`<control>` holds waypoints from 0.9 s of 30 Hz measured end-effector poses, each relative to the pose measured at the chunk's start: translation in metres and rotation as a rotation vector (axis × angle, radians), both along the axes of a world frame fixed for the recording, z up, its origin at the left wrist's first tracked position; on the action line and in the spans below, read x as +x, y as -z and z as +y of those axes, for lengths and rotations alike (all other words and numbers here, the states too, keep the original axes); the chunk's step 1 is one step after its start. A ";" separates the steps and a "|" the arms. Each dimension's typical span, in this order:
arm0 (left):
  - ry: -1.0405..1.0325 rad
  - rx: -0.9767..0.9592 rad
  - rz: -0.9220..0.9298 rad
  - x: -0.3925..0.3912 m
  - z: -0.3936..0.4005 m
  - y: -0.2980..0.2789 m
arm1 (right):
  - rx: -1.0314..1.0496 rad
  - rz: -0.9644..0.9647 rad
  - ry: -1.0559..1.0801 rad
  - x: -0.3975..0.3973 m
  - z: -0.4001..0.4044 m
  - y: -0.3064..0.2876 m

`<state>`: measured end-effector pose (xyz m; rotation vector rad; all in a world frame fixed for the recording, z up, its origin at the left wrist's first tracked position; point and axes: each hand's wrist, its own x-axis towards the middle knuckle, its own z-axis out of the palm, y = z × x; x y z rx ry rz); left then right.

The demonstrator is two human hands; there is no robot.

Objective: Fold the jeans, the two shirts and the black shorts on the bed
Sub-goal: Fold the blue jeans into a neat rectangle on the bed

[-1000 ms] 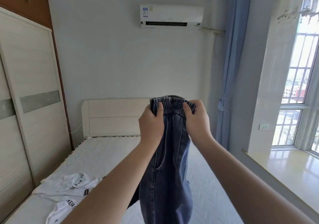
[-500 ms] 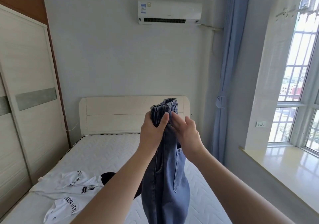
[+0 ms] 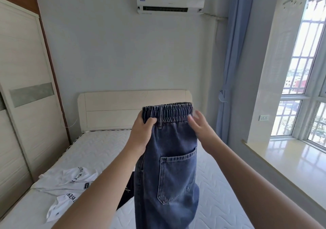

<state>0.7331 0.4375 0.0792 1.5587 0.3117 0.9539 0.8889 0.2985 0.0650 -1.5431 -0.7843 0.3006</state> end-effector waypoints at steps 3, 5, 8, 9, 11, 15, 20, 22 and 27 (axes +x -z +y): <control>0.046 -0.015 -0.031 -0.003 0.000 0.000 | -0.163 0.074 -0.136 0.008 0.003 0.015; 0.078 -0.038 -0.030 -0.004 0.002 0.001 | -0.140 0.029 -0.094 0.010 0.005 0.018; 0.160 0.020 0.017 -0.011 0.010 0.001 | -0.017 0.050 -0.044 0.006 0.006 0.013; 0.174 0.087 0.034 -0.015 0.015 -0.001 | 0.017 0.068 -0.044 0.003 0.006 0.011; 0.141 0.312 0.105 -0.027 0.021 -0.008 | 0.066 0.104 -0.049 0.001 0.007 0.011; 0.032 0.763 0.365 -0.048 0.028 -0.034 | 0.166 0.123 -0.052 -0.011 0.010 0.005; 0.034 1.039 0.656 -0.053 0.032 -0.057 | 0.154 -0.016 0.017 -0.027 0.017 0.006; 0.012 1.133 0.722 -0.047 0.027 -0.058 | 0.148 -0.054 0.030 -0.034 0.022 0.009; 0.060 1.138 0.878 -0.034 0.026 -0.057 | 0.159 -0.084 0.036 -0.049 0.028 0.017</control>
